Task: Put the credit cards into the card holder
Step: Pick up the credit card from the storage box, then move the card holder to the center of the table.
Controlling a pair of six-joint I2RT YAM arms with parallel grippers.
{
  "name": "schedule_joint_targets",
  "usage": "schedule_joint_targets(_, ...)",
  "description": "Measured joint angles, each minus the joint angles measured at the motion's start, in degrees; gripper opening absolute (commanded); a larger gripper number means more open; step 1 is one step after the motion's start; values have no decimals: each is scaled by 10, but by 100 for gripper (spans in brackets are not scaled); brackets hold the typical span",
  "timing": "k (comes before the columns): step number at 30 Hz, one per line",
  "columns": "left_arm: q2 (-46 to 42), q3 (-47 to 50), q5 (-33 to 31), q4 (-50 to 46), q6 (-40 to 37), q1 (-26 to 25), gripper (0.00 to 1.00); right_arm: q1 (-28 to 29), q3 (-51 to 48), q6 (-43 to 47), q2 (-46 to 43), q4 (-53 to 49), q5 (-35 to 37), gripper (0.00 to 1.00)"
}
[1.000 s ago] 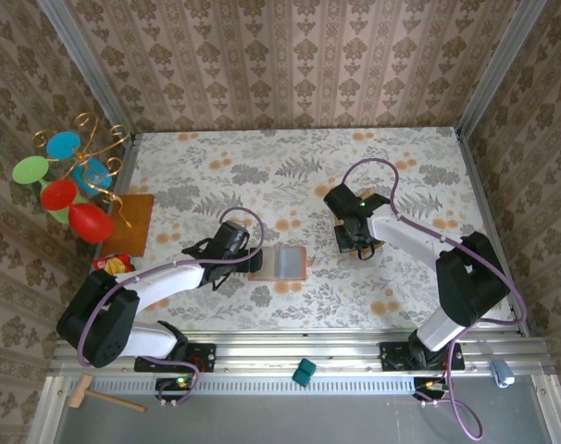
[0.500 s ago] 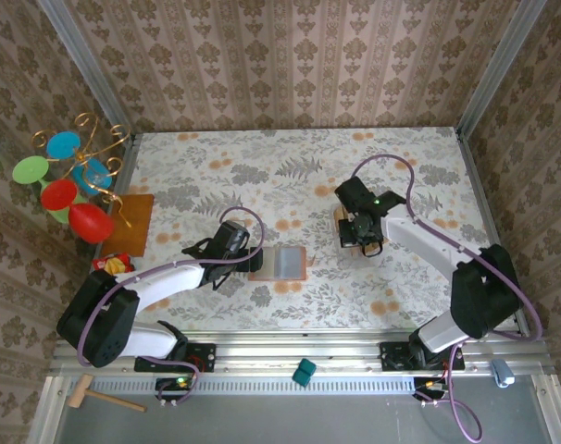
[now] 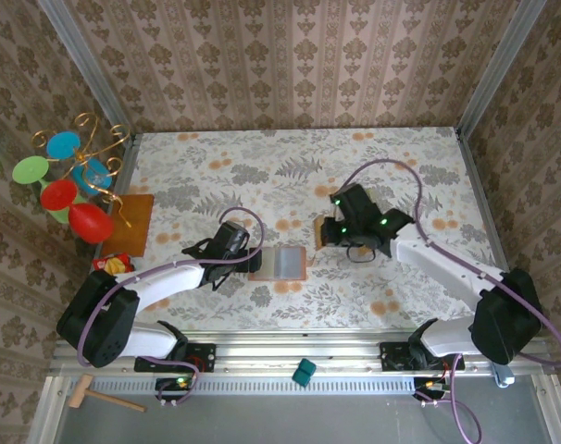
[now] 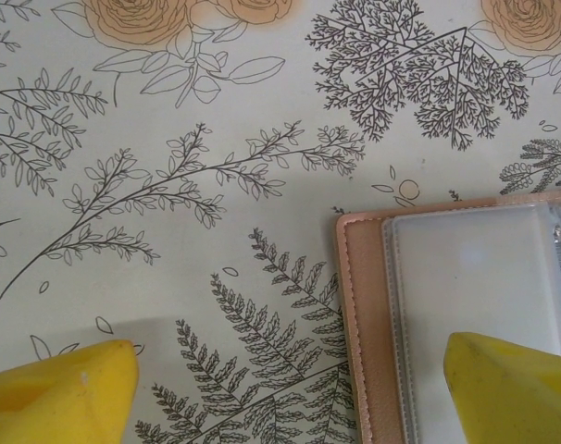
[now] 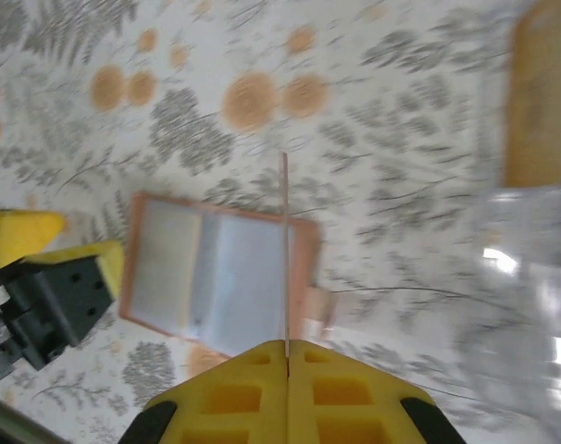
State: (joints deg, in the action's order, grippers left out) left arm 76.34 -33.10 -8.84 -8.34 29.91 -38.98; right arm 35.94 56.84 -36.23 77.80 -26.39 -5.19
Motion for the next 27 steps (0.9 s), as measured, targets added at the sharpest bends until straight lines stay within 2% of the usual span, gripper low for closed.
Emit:
schedule_joint_targets(5, 0, -3, -5, -13, 0, 0, 87, 94, -11, -57, 81, 101, 10, 0)
schedule_joint_targets(11, 0, -14, -13, -24, 0, 0, 87, 150, -11, -100, 156, 166, 55, 0)
schedule_joint_targets(19, -3, -15, -18, -30, 0, 0, 87, 164, -11, -127, 172, 190, 112, 0)
schedule_joint_targets(27, -3, -15, -19, -30, 0, 0, 87, 164, -11, -137, 172, 189, 134, 0)
